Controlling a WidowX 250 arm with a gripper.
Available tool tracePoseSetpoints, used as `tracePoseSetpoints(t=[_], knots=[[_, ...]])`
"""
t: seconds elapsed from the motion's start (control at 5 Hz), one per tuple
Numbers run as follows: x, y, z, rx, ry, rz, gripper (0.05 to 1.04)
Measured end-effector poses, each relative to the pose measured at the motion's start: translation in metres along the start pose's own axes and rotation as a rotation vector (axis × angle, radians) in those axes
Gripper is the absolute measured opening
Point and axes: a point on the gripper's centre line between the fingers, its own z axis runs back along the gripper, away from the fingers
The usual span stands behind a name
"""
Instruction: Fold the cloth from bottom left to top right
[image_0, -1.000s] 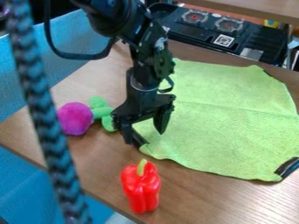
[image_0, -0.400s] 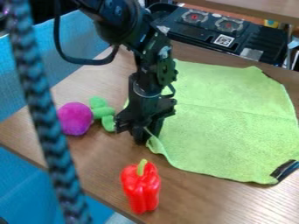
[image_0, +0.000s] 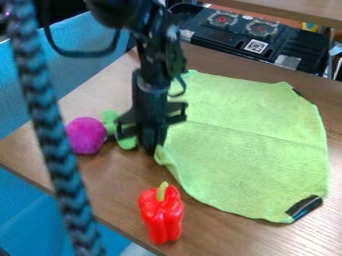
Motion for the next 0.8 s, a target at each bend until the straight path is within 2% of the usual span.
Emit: tracePoseSetpoints(t=[0.2, 0.4, 0.8], knots=[[0.005, -0.001, 0.018, 0.014, 0.030, 0.007, 0.069], [0.008, -0.017, 0.035, 0.003, 0.032, 0.026, 0.069], [-0.005, -0.093, 0.040, 0.026, 0.092, 0.099, 0.069]])
